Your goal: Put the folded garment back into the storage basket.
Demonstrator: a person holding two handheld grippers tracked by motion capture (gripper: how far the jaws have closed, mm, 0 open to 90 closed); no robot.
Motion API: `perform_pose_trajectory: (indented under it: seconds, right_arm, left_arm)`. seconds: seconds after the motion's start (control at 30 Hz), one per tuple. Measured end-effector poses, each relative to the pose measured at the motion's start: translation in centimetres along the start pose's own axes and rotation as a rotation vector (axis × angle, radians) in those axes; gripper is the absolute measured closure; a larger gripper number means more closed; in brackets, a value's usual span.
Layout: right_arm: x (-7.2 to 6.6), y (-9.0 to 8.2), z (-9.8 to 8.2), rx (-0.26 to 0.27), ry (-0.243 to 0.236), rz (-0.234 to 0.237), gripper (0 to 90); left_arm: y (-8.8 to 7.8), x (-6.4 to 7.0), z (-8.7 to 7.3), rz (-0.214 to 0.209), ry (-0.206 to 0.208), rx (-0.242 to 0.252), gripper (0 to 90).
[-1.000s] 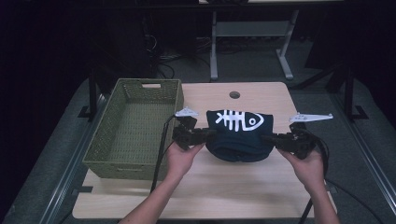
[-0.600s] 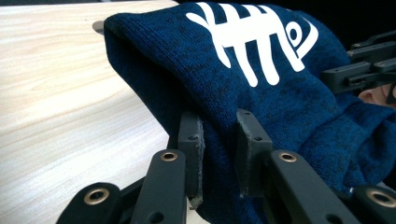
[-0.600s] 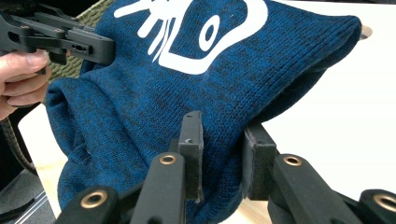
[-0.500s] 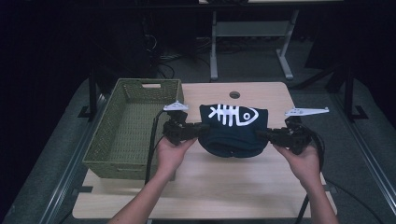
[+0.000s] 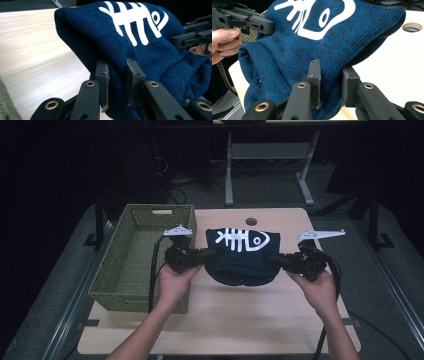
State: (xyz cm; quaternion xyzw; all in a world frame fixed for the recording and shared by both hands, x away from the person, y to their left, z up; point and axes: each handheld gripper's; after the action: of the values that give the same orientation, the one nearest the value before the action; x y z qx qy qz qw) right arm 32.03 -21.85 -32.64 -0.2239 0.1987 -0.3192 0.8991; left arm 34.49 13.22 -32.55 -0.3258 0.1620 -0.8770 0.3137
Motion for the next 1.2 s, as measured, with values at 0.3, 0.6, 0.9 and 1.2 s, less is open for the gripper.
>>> perform_pose_trajectory:
  seconds: [0.3, 0.6, 0.9, 1.2]
  right_arm:
    - [-0.5, 0.7, 1.0, 0.006, -0.006, 0.018, 72.9]
    - [-0.8, 1.4, 1.8, -0.005, -0.007, 0.024, 72.9]
    - [-1.5, 2.0, 2.5, -0.012, -0.02, 0.033, 72.9]
    - [-2.2, 2.7, 3.5, -0.01, -0.022, 0.044, 72.7]
  left_arm:
    - [-0.9, -0.5, 0.3, 0.009, -0.007, 0.011, 74.8]
    - [-1.8, -1.2, 0.4, 0.005, -0.015, 0.013, 74.8]
    - [-2.9, -1.7, 0.5, 0.011, -0.017, 0.017, 74.8]
    - [-4.3, -2.1, 0.6, 0.014, -0.022, 0.031, 74.8]
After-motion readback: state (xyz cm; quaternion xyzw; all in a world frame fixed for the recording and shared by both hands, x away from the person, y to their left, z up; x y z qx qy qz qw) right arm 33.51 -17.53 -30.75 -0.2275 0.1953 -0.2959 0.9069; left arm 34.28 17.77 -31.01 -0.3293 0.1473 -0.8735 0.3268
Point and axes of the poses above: each handheld gripper's, and its own axes: y roughly forward along the jaws, z roughly out of its top, x roughly to its right, and after that the axes turned 9 degrees about -y, right-handed
